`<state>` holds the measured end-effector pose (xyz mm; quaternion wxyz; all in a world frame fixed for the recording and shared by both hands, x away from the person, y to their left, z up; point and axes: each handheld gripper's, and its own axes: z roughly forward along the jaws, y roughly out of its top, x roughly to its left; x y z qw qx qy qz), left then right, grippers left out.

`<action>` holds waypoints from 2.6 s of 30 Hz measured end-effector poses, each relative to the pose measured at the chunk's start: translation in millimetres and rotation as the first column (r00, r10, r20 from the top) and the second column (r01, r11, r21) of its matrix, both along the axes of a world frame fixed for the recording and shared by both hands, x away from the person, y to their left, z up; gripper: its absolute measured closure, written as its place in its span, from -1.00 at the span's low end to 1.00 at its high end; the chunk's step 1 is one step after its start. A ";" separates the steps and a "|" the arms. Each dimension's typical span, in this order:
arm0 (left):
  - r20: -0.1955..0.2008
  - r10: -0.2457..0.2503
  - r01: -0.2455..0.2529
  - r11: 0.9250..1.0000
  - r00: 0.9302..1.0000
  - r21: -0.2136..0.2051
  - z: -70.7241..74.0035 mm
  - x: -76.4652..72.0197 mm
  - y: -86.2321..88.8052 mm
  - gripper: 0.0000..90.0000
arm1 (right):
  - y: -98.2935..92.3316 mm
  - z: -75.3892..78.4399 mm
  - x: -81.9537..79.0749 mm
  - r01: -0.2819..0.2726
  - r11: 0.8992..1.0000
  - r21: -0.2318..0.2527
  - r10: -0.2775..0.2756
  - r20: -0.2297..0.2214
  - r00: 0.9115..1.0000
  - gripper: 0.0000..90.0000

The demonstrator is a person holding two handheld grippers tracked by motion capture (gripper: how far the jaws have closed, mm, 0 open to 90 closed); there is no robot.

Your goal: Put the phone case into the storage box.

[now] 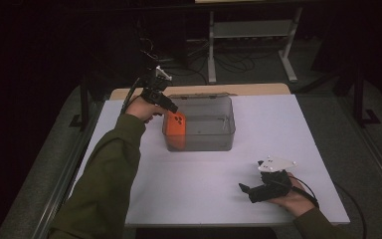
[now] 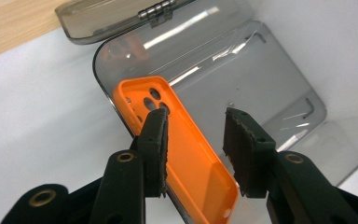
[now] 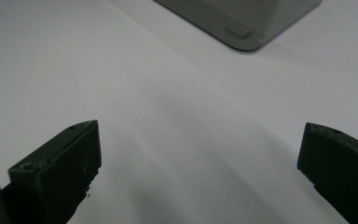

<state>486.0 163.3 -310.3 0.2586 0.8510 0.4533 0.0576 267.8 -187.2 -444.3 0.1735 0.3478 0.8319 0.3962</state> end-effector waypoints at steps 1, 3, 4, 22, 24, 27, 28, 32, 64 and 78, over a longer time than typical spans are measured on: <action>0.001 -0.002 0.002 1.000 1.000 -0.003 0.4 -0.7 0.6 0.29 | 0.0 0.0 0.0 0.000 1.000 0.000 0.000 0.000 1.000 -1.00; 0.009 -0.015 0.016 1.000 1.000 -0.014 1.4 -1.9 2.5 0.25 | 0.0 -0.1 0.0 -0.001 1.000 -0.002 0.001 0.001 1.000 -1.00; 0.011 -0.021 0.021 1.000 1.000 -0.020 1.8 -2.9 3.3 0.22 | 0.1 -0.1 0.0 -0.001 1.000 -0.002 0.001 0.000 1.000 -1.00; 0.080 -0.120 0.127 0.988 0.990 -0.087 3.2 -18.3 21.1 -0.18 | -0.4 -0.6 0.1 -0.002 1.000 -0.003 0.002 0.000 1.000 -1.00; 0.093 -0.121 0.129 0.987 0.988 -0.095 3.0 -19.9 23.6 -0.21 | -0.2 -0.3 -0.2 0.000 1.000 -0.002 0.000 -0.001 1.000 -1.00; 0.105 -0.127 0.138 0.985 0.986 -0.107 3.1 -22.5 27.1 -0.28 | -0.2 -0.4 -0.7 -0.002 1.000 -0.004 0.002 0.002 1.000 -1.00; 0.108 -0.130 0.142 0.984 0.986 -0.109 2.9 -23.5 28.2 -0.30 | -0.2 -0.4 -0.8 -0.002 1.000 -0.004 0.002 0.002 1.000 -1.00; 0.119 -0.134 0.148 0.982 0.984 -0.115 1.4 -27.8 31.7 -0.38 | -0.2 -0.5 -0.8 0.000 1.000 -0.003 0.000 0.002 1.000 -1.00; 0.234 -0.186 0.217 0.969 0.954 -0.114 -19.5 -77.6 53.8 -1.00 | 0.3 -0.5 -0.5 0.002 1.000 -0.005 -0.002 0.005 1.000 -1.00; 0.271 -0.204 0.247 0.960 0.941 -0.135 -33.6 -104.1 61.8 -1.00 | 0.4 -0.2 1.5 -0.004 1.000 0.005 0.004 0.019 1.000 -1.00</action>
